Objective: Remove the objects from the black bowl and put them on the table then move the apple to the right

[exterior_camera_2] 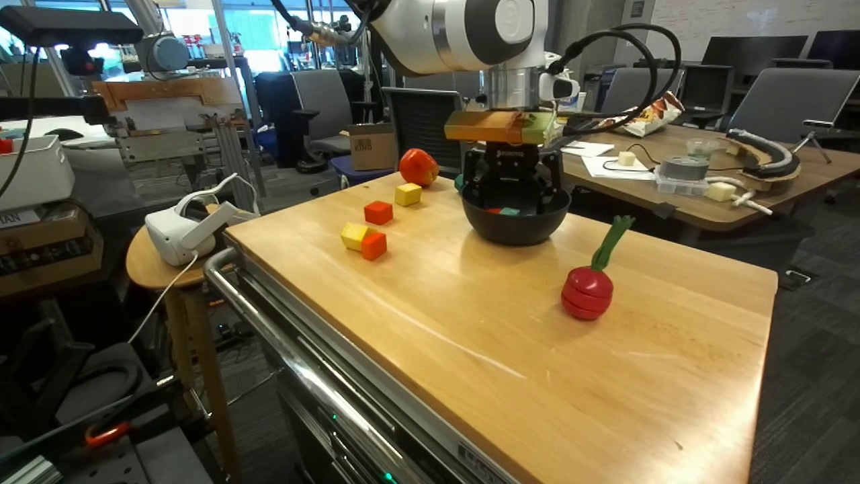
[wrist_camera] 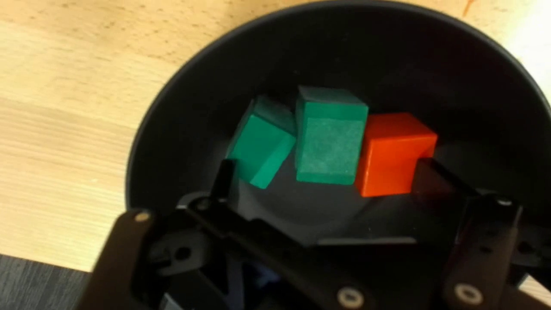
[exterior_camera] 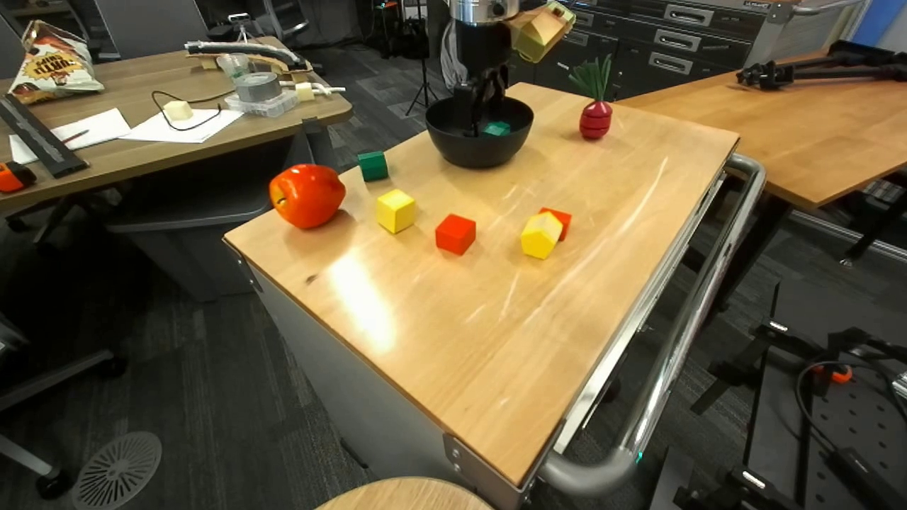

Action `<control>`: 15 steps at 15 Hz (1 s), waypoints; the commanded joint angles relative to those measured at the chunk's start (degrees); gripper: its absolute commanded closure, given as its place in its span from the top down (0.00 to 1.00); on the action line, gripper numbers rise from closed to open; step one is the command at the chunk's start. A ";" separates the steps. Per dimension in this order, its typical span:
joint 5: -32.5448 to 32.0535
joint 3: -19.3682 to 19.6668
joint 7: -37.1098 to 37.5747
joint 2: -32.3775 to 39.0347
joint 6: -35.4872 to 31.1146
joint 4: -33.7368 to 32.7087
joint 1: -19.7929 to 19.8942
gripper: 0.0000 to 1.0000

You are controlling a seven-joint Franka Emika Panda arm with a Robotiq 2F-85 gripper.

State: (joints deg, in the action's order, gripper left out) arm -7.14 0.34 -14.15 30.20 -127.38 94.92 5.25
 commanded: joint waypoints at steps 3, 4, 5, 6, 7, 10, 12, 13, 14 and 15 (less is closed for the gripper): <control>-0.78 0.79 0.58 1.70 6.04 -3.43 -0.72 0.91; -0.95 0.83 0.72 1.76 6.42 -3.60 -0.80 0.75; -1.42 0.92 0.89 1.79 6.73 -3.81 -1.01 0.68; -2.05 1.05 1.15 1.83 6.83 -4.04 -1.29 0.59; -2.76 1.23 1.65 1.90 6.86 -4.24 -1.70 0.52; -5.67 1.66 2.89 1.93 7.29 -4.55 -2.81 0.28; -7.29 1.89 3.79 1.90 7.42 -4.59 -3.49 0.14; -8.04 2.03 4.26 1.85 7.44 -4.52 -3.77 0.05; -8.61 2.16 4.57 1.73 7.55 -4.45 -4.02 0.01; -9.11 2.25 4.86 1.46 7.56 -4.32 -4.17 0.00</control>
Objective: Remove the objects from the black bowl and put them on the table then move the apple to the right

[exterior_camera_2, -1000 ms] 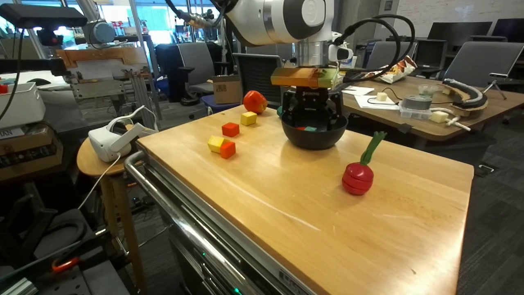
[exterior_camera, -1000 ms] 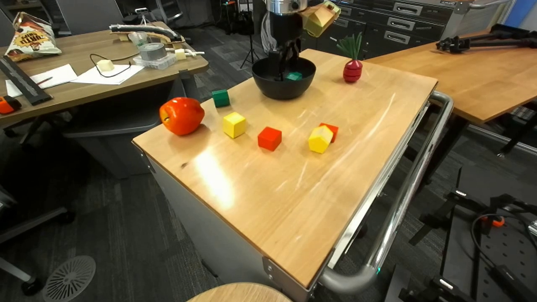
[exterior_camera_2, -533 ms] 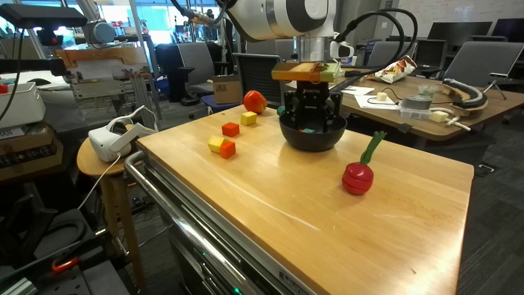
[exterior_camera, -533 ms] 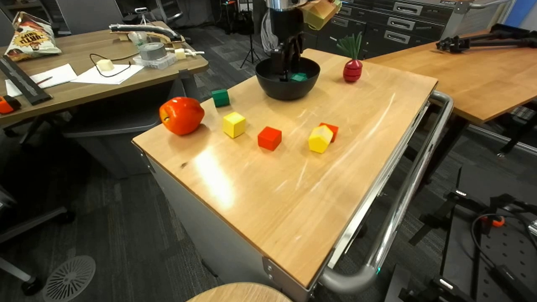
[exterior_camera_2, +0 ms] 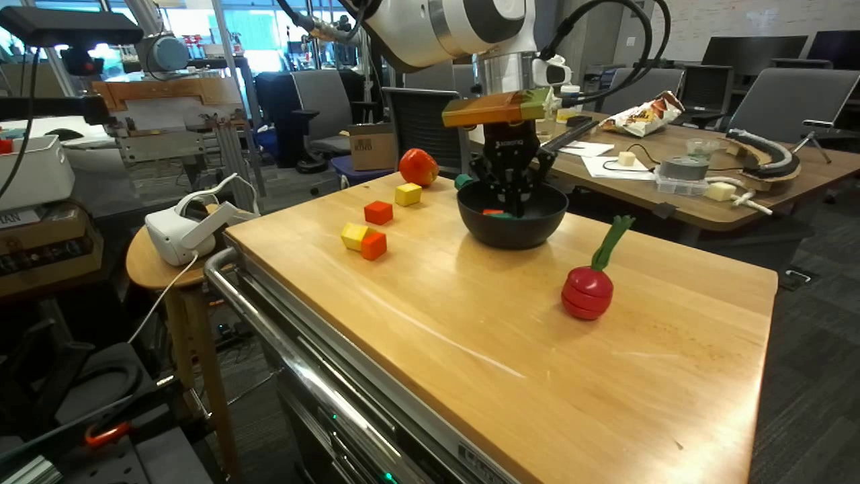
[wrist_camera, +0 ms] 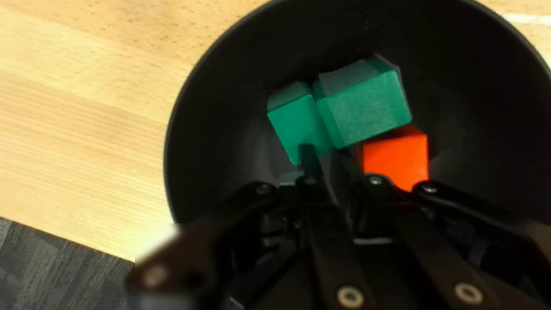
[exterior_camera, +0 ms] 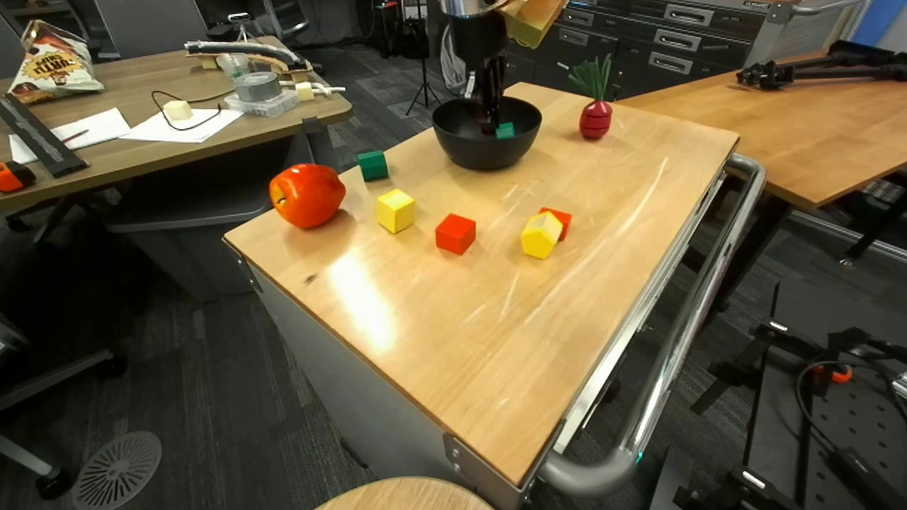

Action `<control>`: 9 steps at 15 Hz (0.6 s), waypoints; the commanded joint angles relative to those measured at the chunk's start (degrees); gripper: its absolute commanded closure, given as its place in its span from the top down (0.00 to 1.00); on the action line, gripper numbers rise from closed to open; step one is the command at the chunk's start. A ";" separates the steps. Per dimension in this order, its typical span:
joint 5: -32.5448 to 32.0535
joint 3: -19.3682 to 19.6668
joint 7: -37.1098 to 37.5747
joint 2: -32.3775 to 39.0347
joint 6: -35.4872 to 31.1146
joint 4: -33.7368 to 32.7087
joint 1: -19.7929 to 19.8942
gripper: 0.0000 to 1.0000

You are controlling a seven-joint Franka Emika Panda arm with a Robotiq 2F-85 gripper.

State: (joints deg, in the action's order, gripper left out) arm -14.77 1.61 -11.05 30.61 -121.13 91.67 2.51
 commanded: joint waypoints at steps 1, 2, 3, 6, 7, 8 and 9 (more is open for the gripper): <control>-1.73 1.02 1.95 0.82 1.31 -0.97 -1.56 0.00; -1.89 1.04 2.16 0.46 1.16 -0.80 -1.65 0.00; -1.85 1.03 2.35 0.27 1.15 -0.72 -1.70 0.00; -3.62 1.96 4.93 -0.22 -0.32 0.07 -2.55 0.34; -4.23 2.12 5.79 -0.29 -0.74 0.19 -2.70 0.41; -4.62 2.20 6.77 -0.37 -0.86 0.27 -2.83 0.50; -4.95 2.29 7.54 -0.48 -0.66 0.34 -3.02 0.56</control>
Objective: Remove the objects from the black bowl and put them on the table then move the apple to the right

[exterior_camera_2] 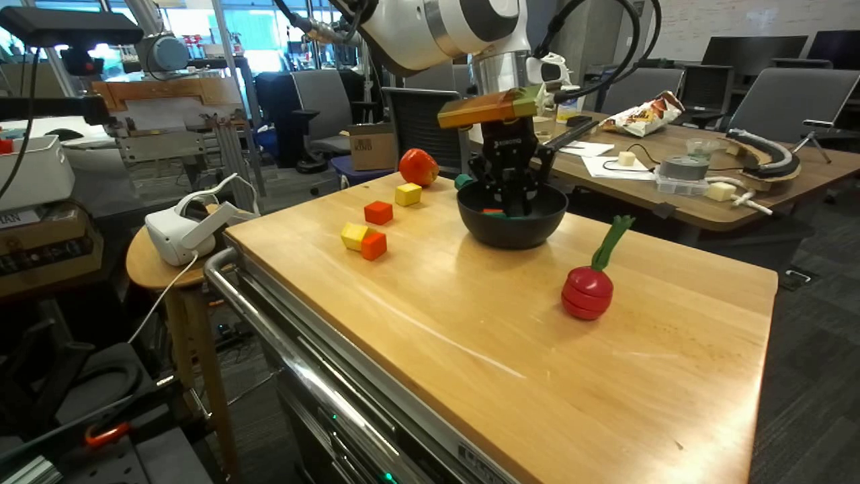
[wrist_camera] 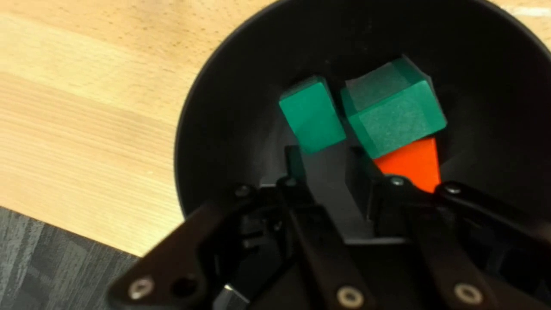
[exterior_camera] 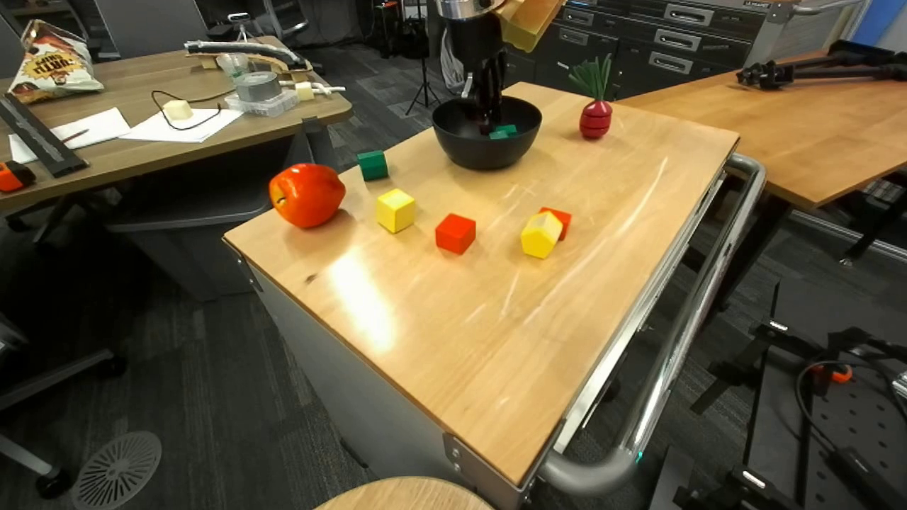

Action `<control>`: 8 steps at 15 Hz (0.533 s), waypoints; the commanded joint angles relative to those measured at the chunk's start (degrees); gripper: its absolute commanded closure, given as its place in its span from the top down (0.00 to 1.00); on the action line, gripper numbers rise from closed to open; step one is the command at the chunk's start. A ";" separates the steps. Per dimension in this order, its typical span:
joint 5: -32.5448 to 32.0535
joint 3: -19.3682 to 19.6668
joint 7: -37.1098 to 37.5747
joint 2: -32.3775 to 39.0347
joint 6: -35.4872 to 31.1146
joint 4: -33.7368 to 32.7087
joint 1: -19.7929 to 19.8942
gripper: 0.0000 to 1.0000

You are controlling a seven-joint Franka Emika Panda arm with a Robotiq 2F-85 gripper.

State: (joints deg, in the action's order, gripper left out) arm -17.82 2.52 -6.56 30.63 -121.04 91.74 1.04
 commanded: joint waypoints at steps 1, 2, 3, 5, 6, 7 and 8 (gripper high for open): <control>-2.12 1.45 3.66 -0.66 -0.76 0.42 -1.71 0.65; -2.57 1.58 4.23 -0.69 -0.40 0.34 -1.90 0.72; -2.10 1.35 4.11 -0.43 0.36 -0.04 -1.70 0.81; -1.10 0.92 3.47 0.25 1.40 -0.48 -1.34 0.95; -0.83 0.80 3.29 0.45 1.65 -0.51 -1.23 1.00; -0.54 0.74 3.34 1.01 1.73 -0.72 -1.13 1.00; -0.32 0.71 3.36 1.42 1.90 -0.92 -1.09 1.00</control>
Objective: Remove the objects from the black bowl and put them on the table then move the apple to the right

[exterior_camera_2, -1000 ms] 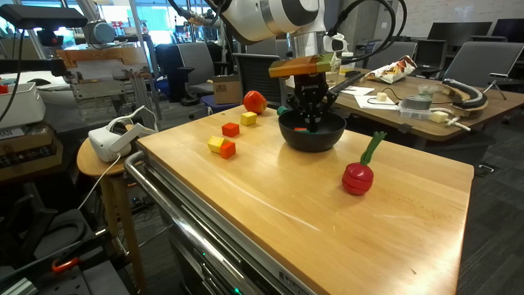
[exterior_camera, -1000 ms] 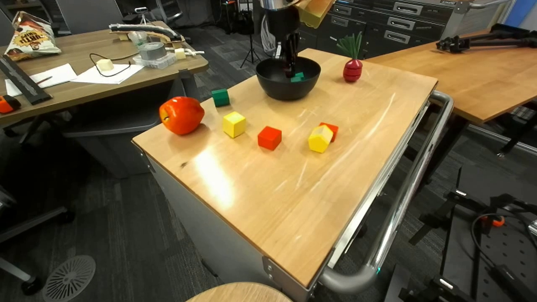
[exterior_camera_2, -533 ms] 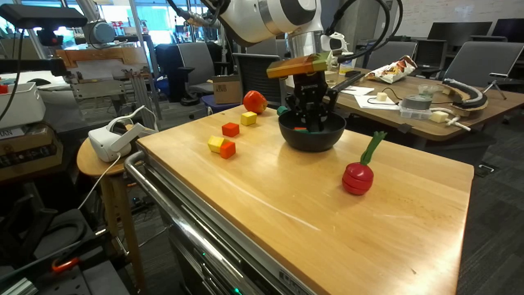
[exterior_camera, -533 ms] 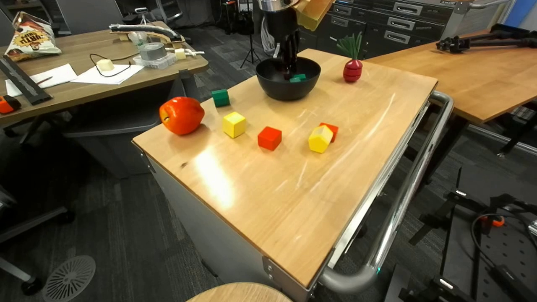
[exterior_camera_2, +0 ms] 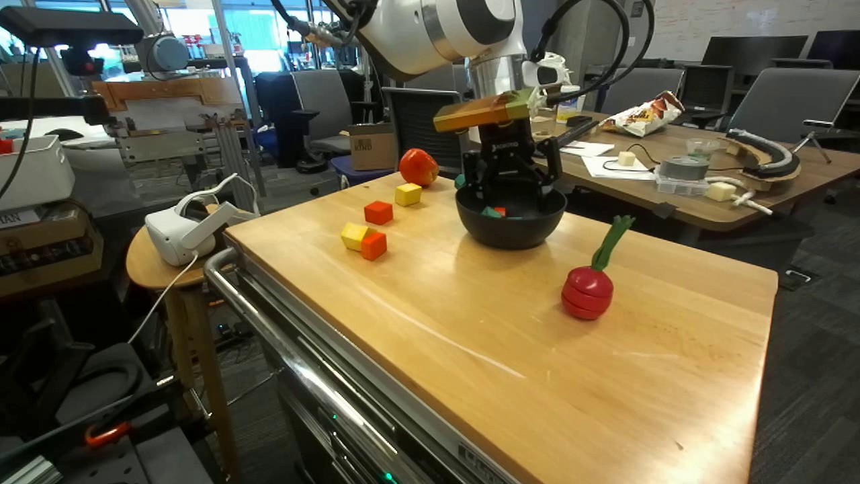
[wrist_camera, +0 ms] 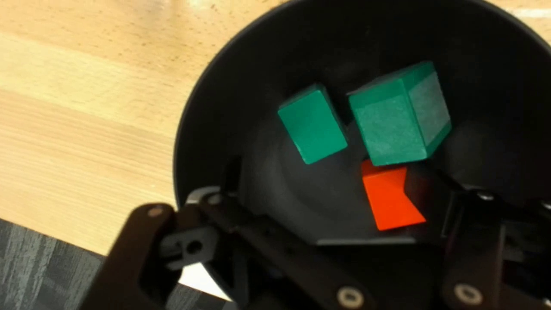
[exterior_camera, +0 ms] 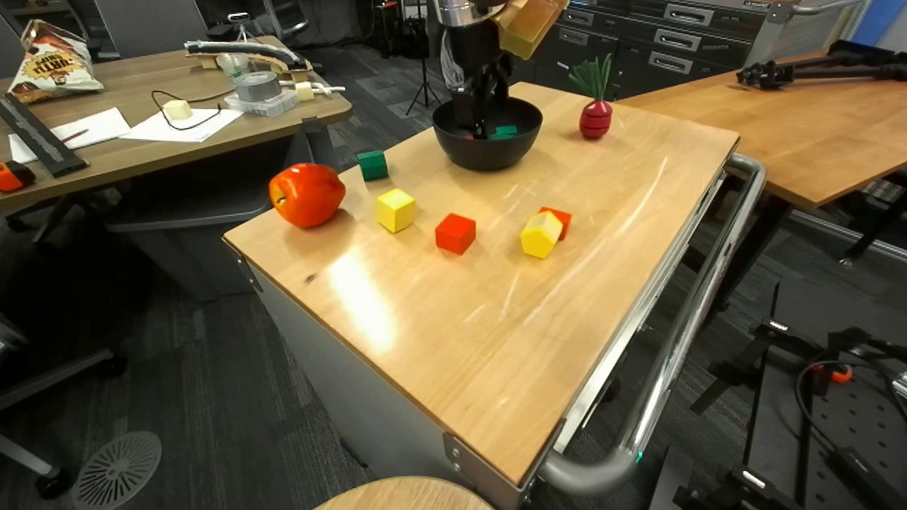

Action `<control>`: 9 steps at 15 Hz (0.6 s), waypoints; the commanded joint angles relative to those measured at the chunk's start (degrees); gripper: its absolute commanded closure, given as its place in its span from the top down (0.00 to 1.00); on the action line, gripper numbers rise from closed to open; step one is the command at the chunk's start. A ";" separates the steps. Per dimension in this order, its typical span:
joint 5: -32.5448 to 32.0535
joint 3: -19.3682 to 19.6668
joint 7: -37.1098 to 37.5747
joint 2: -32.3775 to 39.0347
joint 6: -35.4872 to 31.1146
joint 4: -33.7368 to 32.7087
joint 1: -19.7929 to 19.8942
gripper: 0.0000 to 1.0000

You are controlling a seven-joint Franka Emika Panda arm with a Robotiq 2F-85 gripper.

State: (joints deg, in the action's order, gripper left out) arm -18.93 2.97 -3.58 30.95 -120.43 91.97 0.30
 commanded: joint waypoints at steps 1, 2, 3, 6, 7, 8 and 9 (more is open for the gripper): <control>1.12 0.12 0.12 1.74 1.08 -1.41 -0.18 1.00; 1.78 -0.28 -0.75 2.21 -0.18 -1.42 0.27 1.00; 3.36 -0.99 -2.32 2.82 0.53 -1.89 0.94 1.00; 8.49 -2.57 -6.31 3.72 1.64 -2.31 2.60 1.00; 9.73 -2.78 -7.25 3.94 2.22 -2.45 2.95 1.00; 10.55 -2.82 -7.81 4.06 2.59 -2.63 3.17 1.00; 11.21 -2.78 -8.08 4.02 2.97 -2.83 3.38 0.99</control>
State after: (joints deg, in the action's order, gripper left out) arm -10.53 1.23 -9.13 33.49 -119.62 91.41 2.33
